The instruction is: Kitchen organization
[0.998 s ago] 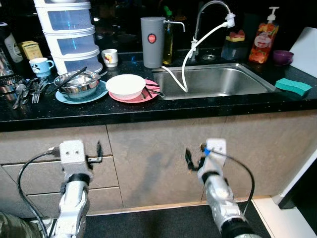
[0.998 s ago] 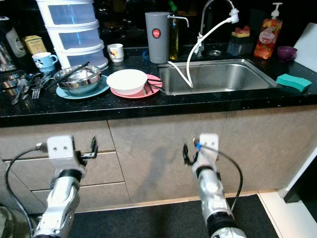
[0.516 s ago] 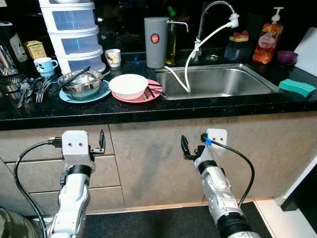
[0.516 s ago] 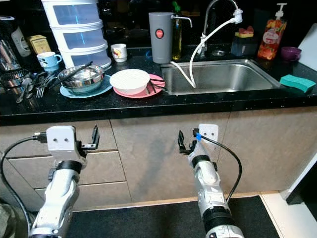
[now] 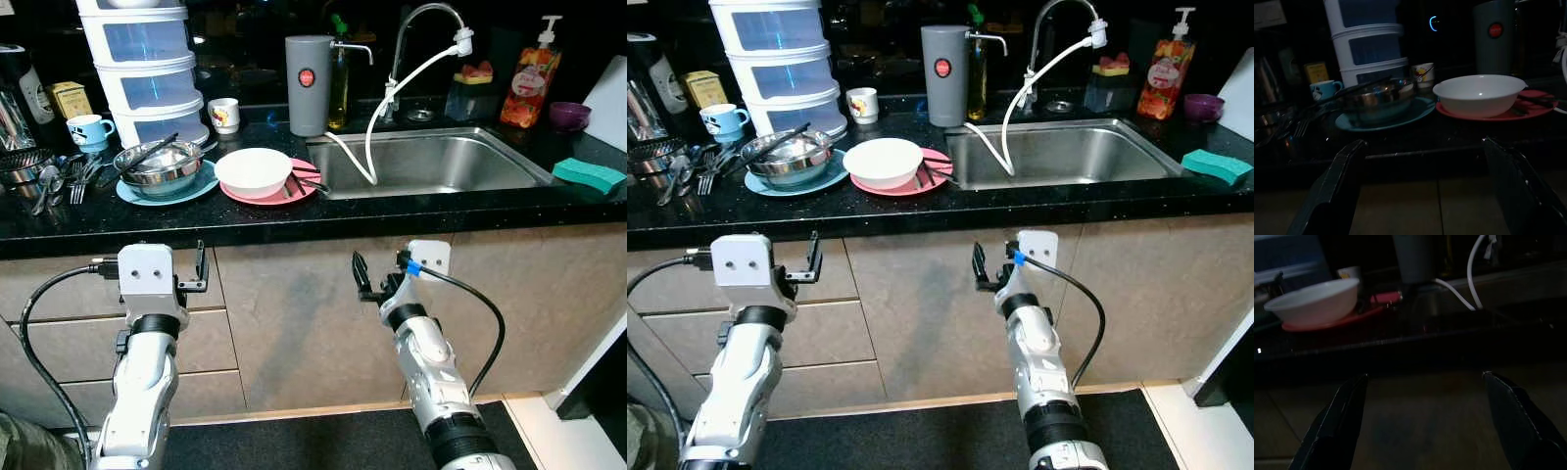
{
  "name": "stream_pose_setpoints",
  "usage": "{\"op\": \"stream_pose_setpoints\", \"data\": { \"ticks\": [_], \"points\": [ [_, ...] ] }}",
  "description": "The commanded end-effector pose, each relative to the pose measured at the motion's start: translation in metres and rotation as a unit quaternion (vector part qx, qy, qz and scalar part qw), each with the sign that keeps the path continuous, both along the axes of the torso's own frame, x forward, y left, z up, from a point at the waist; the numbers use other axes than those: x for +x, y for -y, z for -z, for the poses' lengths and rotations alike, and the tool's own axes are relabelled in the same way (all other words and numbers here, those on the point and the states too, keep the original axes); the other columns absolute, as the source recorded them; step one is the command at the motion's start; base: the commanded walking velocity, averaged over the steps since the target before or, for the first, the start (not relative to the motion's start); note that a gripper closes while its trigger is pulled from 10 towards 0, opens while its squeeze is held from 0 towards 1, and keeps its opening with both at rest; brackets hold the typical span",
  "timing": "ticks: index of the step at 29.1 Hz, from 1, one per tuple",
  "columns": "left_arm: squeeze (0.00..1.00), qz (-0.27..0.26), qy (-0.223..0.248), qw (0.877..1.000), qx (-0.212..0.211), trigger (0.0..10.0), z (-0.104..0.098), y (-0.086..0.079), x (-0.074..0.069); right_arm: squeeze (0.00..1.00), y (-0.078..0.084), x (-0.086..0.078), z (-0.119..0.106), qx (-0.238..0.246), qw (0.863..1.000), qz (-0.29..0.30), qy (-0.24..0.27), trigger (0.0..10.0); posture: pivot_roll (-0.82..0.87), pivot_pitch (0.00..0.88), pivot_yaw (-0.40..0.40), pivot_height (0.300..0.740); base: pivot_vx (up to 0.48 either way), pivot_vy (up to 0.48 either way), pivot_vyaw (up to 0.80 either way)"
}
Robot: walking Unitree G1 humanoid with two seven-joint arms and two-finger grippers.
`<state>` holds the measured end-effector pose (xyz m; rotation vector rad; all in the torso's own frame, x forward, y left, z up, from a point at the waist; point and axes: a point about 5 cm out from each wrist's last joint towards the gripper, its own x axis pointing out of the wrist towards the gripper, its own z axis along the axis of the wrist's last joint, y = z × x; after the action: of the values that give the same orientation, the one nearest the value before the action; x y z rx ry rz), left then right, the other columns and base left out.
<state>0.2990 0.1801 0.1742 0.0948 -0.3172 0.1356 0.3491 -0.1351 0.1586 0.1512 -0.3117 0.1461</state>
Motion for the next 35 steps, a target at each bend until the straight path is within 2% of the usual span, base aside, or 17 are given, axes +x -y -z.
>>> {"op": "stream_pose_setpoints", "data": {
  "ticks": [1,11,35],
  "points": [
    [0.0,0.0,0.004,1.0,0.015,10.0,-0.006,0.0,0.001,0.0,-0.005,0.001,-0.009,0.01,1.0,-0.011,0.011,10.0,0.08,0.007,0.039,0.74,0.311,0.0,0.0],
    [0.01,0.001,0.015,1.0,0.015,10.0,-0.016,0.001,0.0,0.0,-0.005,0.003,-0.025,0.02,0.999,-0.015,0.034,10.0,0.08,0.014,0.038,0.74,0.313,0.0,0.0],
    [0.0,0.018,0.028,0.999,0.033,10.0,-0.03,0.008,0.002,0.0,-0.003,0.003,-0.023,0.036,0.999,-0.016,0.025,10.0,0.09,0.016,0.048,0.74,0.307,0.0,0.0]
  ]
}}
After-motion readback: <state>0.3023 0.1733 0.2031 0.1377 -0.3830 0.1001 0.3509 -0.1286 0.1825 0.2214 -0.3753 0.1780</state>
